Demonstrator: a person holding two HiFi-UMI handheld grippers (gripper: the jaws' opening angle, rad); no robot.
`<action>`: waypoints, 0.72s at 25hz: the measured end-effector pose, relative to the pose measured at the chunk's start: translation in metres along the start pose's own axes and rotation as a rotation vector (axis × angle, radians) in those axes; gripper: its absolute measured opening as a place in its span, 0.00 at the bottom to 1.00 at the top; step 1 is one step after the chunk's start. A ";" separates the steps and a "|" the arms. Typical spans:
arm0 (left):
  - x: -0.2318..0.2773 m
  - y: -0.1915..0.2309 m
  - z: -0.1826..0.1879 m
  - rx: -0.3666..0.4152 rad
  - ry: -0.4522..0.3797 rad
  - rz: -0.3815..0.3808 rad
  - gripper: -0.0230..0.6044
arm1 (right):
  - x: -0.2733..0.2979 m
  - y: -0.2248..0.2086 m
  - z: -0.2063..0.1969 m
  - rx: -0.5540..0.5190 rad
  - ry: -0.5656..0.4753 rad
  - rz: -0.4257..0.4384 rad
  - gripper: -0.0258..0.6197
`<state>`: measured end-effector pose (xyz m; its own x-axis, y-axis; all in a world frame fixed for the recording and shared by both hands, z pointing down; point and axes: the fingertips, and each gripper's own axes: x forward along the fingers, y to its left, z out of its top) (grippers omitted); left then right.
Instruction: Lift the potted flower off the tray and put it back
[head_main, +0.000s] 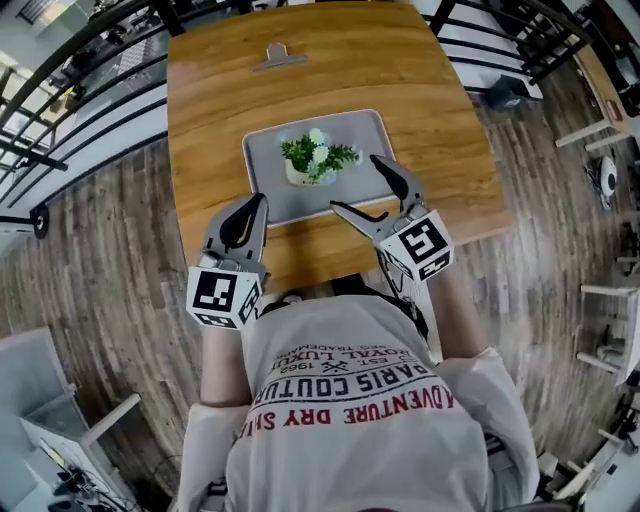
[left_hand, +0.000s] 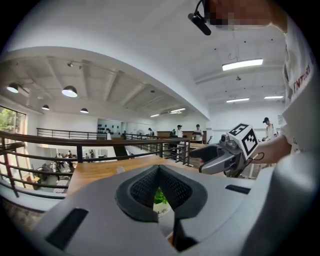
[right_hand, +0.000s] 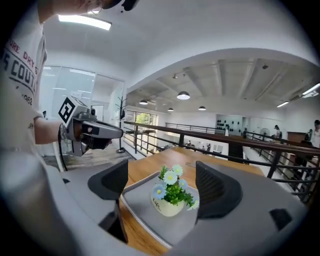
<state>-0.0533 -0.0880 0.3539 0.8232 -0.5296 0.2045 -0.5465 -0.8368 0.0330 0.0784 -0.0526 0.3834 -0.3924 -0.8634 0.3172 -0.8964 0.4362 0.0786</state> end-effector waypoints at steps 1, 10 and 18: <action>0.005 0.000 0.000 -0.006 0.003 0.029 0.06 | 0.005 -0.008 -0.004 -0.007 0.016 0.041 0.67; 0.028 -0.001 -0.013 -0.094 -0.031 0.239 0.06 | 0.059 -0.040 -0.058 -0.115 0.173 0.336 0.72; 0.046 0.004 -0.038 -0.129 0.009 0.305 0.06 | 0.108 -0.040 -0.109 -0.166 0.275 0.453 0.74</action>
<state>-0.0231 -0.1104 0.4011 0.6176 -0.7512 0.2330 -0.7830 -0.6150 0.0928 0.0944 -0.1357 0.5179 -0.6427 -0.4924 0.5869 -0.5976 0.8016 0.0180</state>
